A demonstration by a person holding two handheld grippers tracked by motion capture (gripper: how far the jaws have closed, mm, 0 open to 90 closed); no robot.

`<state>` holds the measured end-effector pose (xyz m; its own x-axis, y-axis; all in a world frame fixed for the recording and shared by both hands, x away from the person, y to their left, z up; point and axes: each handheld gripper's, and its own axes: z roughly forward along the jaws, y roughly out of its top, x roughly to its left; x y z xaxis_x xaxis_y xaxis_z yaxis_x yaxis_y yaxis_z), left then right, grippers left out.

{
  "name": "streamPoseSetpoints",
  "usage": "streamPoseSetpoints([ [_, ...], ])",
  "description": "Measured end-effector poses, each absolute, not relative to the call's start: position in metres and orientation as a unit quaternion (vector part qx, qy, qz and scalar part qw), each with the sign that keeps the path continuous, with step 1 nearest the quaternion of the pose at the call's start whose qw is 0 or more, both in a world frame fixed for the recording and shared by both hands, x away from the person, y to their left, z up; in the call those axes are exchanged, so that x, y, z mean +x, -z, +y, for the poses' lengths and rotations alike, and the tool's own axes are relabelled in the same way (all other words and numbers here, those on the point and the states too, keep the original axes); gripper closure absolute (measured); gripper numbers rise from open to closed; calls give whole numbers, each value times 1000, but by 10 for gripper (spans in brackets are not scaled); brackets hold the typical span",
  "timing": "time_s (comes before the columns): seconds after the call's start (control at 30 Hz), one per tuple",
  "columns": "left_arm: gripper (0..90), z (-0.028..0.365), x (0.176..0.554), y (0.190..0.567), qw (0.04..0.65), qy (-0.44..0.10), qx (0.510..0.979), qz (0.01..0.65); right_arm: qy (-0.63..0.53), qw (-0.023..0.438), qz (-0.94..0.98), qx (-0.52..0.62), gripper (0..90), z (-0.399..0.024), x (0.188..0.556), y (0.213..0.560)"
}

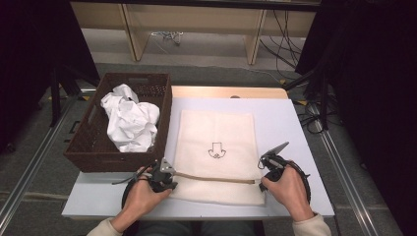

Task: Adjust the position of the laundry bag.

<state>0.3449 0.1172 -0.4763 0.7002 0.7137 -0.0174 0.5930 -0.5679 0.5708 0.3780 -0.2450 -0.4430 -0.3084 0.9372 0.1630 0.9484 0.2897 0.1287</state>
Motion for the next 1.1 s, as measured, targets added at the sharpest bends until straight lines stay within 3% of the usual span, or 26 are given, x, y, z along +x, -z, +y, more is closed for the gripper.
streamPoseSetpoints([
  [0.27, 697, 119, 342, 476, 281, -113, 877, 373, 97, 22, -799, -593, 802, -244, 378, 443],
  [0.33, 567, 120, 338, 473, 293, -117, 873, 371, 91, 27, -797, -596, 745, -243, 376, 440],
  [0.37, 523, 120, 335, 472, 302, -121, 869, 373, 105, 2, -814, -572, 720, -247, 378, 443],
  [0.57, 328, 133, 319, 459, 353, -145, 859, 342, 142, -27, -796, -588, 575, -253, 374, 425],
  [0.6, 318, 135, 315, 459, 367, -139, 852, 347, 133, -12, -781, -610, 563, -250, 372, 421],
  [0.87, 268, 136, 305, 459, 405, -134, 833, 353, 150, -18, -775, -613, 514, -254, 374, 415],
  [1.0, 241, 138, 307, 457, 409, -136, 829, 357, 180, -32, -781, -597, 473, -256, 378, 413],
  [1.1, 233, 139, 307, 457, 410, -145, 827, 356, 174, -19, -770, -614, 465, -254, 376, 410],
])
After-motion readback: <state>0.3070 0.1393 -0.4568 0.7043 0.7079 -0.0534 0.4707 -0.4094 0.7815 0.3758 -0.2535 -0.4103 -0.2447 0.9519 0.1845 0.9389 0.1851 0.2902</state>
